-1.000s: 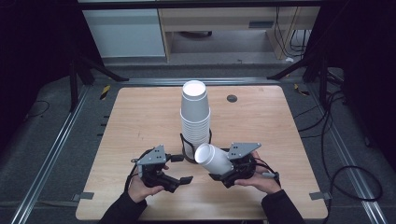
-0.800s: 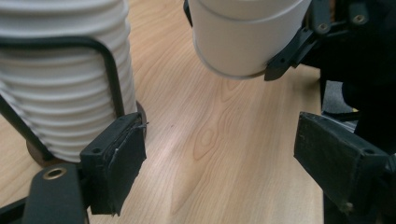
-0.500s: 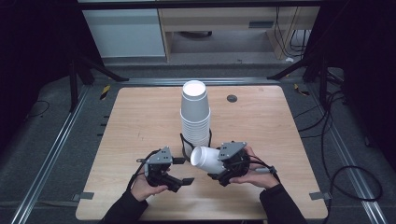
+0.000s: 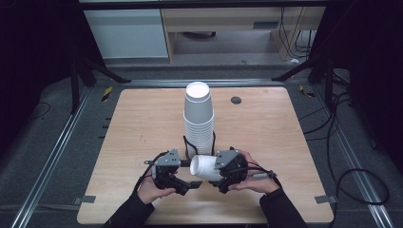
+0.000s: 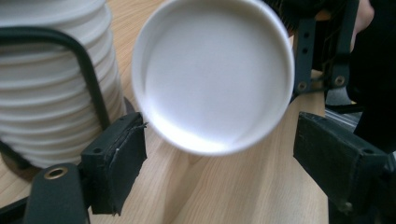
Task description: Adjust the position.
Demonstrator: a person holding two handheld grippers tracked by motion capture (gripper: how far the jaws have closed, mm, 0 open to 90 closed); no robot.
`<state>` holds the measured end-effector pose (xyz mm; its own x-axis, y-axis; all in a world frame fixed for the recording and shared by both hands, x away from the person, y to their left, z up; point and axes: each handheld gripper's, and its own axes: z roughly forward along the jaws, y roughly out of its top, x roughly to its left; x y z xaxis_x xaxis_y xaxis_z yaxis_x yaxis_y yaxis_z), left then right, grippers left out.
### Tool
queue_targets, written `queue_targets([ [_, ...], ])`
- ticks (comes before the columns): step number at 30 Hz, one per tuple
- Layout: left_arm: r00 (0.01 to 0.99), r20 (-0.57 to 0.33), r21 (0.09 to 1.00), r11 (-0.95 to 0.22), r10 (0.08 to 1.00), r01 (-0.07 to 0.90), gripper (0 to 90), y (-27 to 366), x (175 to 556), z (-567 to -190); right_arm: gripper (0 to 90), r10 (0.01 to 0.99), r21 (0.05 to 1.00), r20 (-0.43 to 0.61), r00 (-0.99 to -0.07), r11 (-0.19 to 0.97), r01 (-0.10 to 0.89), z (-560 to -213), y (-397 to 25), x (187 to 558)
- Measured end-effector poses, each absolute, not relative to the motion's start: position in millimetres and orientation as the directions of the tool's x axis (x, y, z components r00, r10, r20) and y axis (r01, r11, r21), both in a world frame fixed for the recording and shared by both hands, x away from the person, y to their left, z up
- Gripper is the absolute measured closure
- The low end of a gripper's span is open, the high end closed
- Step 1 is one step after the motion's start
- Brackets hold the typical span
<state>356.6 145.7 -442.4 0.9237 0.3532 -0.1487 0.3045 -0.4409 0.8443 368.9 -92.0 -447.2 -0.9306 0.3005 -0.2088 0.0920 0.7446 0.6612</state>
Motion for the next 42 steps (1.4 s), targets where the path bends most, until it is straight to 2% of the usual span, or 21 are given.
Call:
queue_targets([
  [25,0.919,-0.171,0.838,-0.438,0.355,0.325,16.7,135.7,359.7,-439.5,9.3,0.248,0.636,-0.222,-0.943,0.77,0.052,-451.0,-76.9,361.4],
  [42,0.92,-0.183,0.834,-0.442,0.347,0.332,21.7,137.1,358.3,-436.5,7.6,0.235,0.629,-0.23,-0.945,0.777,0.04,-452.3,-75.6,361.6],
])
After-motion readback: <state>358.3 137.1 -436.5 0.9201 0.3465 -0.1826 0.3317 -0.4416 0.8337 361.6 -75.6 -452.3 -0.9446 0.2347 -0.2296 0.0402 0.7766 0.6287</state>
